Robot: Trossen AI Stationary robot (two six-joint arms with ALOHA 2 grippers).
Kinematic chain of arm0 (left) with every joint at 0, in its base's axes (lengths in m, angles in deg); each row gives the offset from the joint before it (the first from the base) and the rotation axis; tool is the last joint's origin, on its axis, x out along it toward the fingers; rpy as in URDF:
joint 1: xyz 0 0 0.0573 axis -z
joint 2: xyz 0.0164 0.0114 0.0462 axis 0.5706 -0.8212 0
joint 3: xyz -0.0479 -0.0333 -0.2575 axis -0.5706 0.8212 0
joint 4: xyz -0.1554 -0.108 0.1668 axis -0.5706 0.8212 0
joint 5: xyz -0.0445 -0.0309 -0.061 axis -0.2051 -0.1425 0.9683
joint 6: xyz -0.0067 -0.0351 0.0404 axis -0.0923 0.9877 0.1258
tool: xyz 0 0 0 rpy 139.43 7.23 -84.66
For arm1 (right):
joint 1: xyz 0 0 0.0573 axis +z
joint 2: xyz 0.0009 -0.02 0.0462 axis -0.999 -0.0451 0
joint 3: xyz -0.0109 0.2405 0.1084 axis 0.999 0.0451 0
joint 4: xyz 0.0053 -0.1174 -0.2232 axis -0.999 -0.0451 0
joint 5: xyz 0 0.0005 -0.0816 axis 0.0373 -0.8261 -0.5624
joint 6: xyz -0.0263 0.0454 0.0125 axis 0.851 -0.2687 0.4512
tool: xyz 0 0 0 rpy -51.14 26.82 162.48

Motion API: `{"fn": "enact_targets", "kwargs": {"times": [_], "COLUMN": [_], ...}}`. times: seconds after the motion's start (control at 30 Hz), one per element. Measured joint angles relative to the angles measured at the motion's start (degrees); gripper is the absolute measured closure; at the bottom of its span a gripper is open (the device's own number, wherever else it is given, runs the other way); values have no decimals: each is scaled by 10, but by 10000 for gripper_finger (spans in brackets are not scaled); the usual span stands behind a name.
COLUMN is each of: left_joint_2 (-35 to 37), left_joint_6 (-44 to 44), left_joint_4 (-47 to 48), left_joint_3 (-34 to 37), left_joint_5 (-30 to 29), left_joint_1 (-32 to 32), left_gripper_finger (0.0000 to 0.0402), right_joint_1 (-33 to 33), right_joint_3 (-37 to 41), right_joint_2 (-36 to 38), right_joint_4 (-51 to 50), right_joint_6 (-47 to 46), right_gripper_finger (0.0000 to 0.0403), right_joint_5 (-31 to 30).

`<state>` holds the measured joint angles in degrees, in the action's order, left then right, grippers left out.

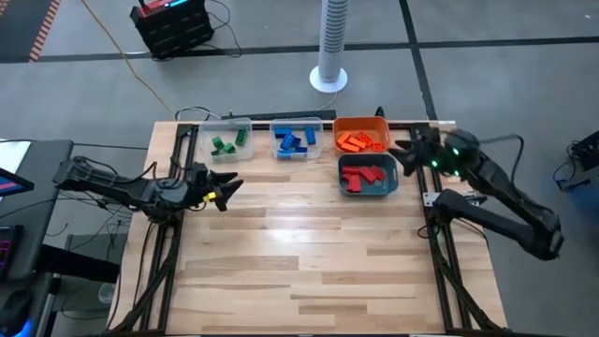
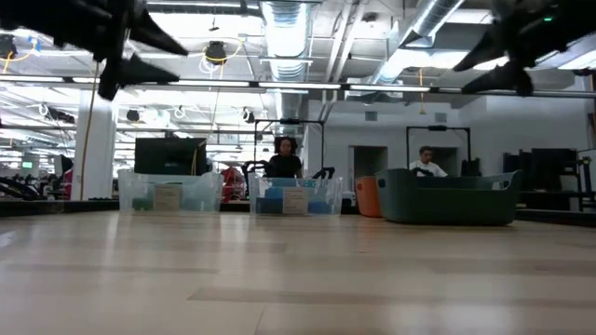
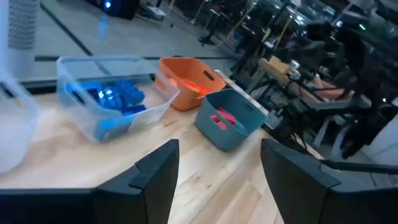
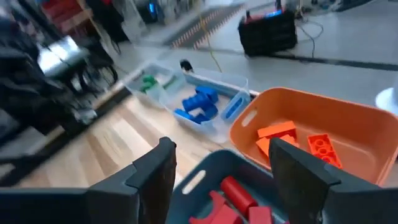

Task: Sort blocks
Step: Return to Home Position

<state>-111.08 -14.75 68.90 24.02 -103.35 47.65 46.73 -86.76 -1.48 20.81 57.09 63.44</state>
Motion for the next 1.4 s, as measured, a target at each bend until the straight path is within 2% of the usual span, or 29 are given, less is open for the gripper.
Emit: {"fn": "enact_targets", "kwargs": {"times": [0.2,0.4,0.5,0.8,1.03,1.23,1.4], "left_joint_2": [19,16,16,22,30,31,31], "left_joint_6": [51,34,28,63,23,33,-30], "left_joint_4": [-21,-185,-252,-305,-268,-198,-96], "left_joint_3": [51,123,156,229,229,229,230], "left_joint_5": [-16,-26,-27,-21,-2,-4,-4], "left_joint_1": [-8,-8,-8,-9,-9,-9,-9], "left_gripper_finger": [201,237,253,295,337,356,356], "right_joint_1": [53,84,92,130,180,188,188], "right_joint_3": [78,153,169,174,184,259,308], "right_joint_2": [146,258,253,256,256,256,256], "right_joint_4": [-2,17,27,30,22,114,184], "right_joint_6": [-71,-133,-146,-137,-147,-153,-166], "right_gripper_finger": [143,143,143,143,143,143,143], "right_joint_5": [-67,-96,-97,-93,-94,-117,-124]}}
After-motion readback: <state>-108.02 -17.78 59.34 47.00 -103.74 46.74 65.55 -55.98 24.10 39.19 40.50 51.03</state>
